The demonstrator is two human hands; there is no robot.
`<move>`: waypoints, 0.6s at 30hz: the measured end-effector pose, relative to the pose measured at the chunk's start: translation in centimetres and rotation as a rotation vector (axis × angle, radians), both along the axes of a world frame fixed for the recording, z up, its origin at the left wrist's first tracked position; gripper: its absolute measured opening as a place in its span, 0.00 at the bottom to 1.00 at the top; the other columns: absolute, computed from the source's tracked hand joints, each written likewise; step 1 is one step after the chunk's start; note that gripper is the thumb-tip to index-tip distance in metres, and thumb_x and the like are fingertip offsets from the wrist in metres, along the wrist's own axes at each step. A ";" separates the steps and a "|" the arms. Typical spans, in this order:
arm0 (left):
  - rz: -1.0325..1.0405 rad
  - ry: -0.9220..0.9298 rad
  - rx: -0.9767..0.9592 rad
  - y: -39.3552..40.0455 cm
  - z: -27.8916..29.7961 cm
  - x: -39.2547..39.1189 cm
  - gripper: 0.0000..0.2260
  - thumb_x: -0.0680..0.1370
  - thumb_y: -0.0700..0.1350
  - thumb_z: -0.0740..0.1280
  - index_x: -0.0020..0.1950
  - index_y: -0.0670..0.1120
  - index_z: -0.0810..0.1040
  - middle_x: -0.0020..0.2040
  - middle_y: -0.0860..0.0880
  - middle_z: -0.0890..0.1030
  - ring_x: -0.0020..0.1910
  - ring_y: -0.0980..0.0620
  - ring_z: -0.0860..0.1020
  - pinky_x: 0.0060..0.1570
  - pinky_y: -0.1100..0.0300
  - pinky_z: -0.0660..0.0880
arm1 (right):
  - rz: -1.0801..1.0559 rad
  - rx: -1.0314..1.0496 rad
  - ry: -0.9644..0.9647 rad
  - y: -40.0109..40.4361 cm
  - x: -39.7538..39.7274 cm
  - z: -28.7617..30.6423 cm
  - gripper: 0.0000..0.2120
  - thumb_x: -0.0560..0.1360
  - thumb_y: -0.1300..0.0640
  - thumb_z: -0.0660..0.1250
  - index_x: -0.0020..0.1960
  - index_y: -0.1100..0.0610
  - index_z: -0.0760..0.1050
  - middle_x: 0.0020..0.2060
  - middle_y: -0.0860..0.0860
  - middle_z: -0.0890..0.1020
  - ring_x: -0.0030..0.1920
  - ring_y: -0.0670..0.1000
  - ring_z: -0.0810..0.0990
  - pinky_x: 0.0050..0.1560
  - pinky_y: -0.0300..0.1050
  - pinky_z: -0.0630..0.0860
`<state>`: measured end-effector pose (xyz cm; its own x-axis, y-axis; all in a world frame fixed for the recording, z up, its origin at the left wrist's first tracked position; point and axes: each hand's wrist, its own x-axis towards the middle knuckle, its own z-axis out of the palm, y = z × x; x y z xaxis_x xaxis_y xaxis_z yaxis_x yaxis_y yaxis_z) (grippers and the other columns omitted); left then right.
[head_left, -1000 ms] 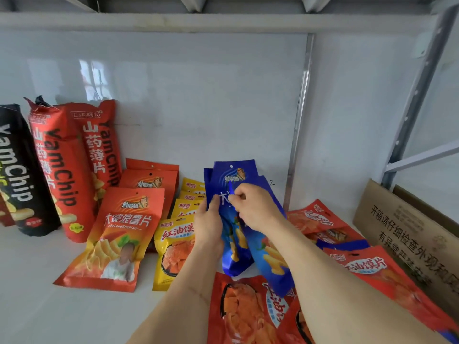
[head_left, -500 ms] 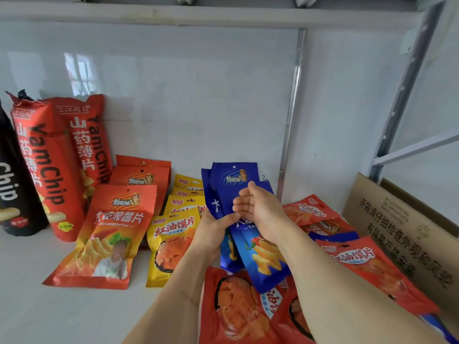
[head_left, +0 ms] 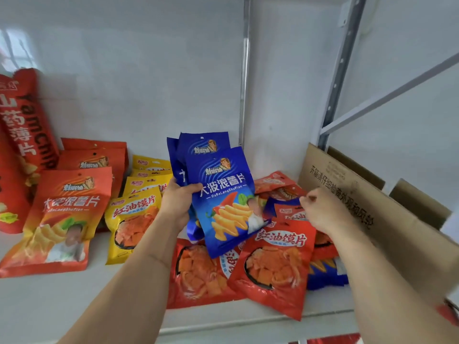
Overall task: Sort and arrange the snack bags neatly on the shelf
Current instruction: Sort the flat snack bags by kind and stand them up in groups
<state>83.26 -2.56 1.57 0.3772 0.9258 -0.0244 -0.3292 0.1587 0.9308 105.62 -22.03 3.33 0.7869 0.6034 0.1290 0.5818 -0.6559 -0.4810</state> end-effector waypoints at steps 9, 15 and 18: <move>0.046 -0.003 -0.009 -0.4 0.6 0.1 0.14 0.78 0.37 0.70 0.61 0.45 0.74 0.54 0.45 0.85 0.49 0.43 0.85 0.44 0.47 0.83 | -0.155 -0.071 0.240 -2.9 -0.3 0.5 0.25 0.83 0.45 0.50 0.71 0.62 0.64 0.63 0.61 0.75 0.62 0.60 0.75 0.60 0.52 0.71; 0.072 -0.032 -0.032 -0.7 0.4 -0.1 0.14 0.78 0.36 0.70 0.62 0.44 0.74 0.54 0.45 0.85 0.50 0.44 0.85 0.45 0.49 0.82 | 0.001 -0.084 0.304 -2.4 0.1 0.6 0.15 0.82 0.61 0.55 0.59 0.64 0.78 0.55 0.60 0.81 0.56 0.60 0.80 0.58 0.52 0.77; 0.087 -0.035 -0.031 -0.5 -0.1 -0.2 0.17 0.78 0.36 0.70 0.65 0.43 0.74 0.56 0.44 0.85 0.52 0.42 0.85 0.46 0.48 0.82 | -0.011 -0.164 0.261 -2.6 0.1 0.3 0.14 0.82 0.62 0.56 0.61 0.64 0.76 0.57 0.60 0.80 0.58 0.59 0.79 0.57 0.48 0.76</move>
